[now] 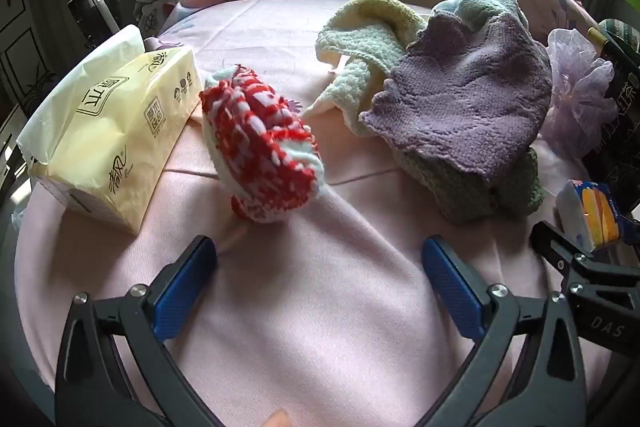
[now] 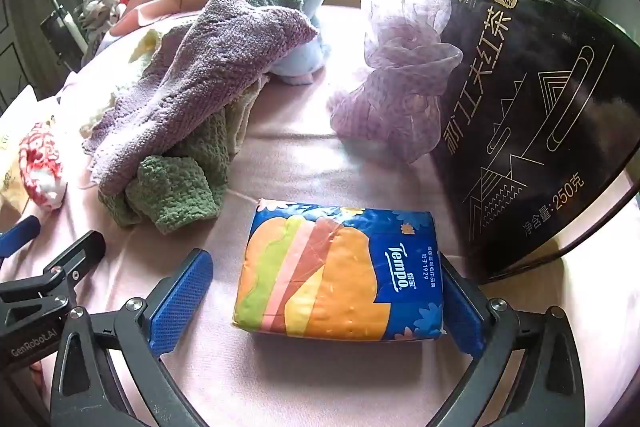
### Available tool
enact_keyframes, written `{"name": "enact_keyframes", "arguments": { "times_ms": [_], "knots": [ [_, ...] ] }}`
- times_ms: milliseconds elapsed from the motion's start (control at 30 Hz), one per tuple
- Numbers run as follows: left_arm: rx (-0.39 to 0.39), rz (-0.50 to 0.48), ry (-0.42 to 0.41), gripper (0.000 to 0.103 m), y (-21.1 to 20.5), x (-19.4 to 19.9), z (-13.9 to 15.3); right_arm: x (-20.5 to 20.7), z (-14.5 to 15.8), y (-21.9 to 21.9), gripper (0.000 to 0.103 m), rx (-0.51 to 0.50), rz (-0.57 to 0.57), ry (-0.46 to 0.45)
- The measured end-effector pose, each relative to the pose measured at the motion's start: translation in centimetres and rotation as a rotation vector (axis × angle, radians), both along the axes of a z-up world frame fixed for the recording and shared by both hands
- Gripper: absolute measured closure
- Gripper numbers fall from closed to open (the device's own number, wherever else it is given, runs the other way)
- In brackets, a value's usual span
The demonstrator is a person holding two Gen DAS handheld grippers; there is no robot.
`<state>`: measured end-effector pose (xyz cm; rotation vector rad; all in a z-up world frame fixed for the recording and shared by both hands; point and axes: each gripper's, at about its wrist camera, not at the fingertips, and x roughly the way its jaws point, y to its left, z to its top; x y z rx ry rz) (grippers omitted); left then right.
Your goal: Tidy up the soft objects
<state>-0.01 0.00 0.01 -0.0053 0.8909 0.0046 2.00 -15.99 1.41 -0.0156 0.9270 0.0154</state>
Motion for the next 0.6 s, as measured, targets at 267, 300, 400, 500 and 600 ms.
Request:
{"name": "enact_keyframes", "arguments": {
  "times_ms": [267, 300, 400, 500, 600],
  "knots": [
    [0.001, -0.001, 0.003, 0.001, 0.0, 0.06, 0.0, 0.0, -0.01, 0.0, 0.0, 0.003, 0.0, -0.001],
    [0.002, -0.001, 0.002, 0.001, 0.0, 0.03, 0.02, 0.01, -0.01, 0.0, 0.0, 0.002, 0.0, -0.001],
    [0.002, -0.001, 0.0, 0.001, 0.0, -0.01, 0.02, -0.02, 0.01, 0.0, 0.0, 0.002, 0.0, -0.002],
    [0.0, -0.002, 0.001, 0.001, 0.07, 0.0, 0.04, -0.02, 0.0, 0.0, 0.0, 0.003, 0.0, -0.002],
    [0.005, 0.0, 0.0, 0.001, -0.02, 0.0, 0.0, -0.01, -0.02, 0.0, 0.0, 0.003, 0.0, -0.001]
  ]
}}
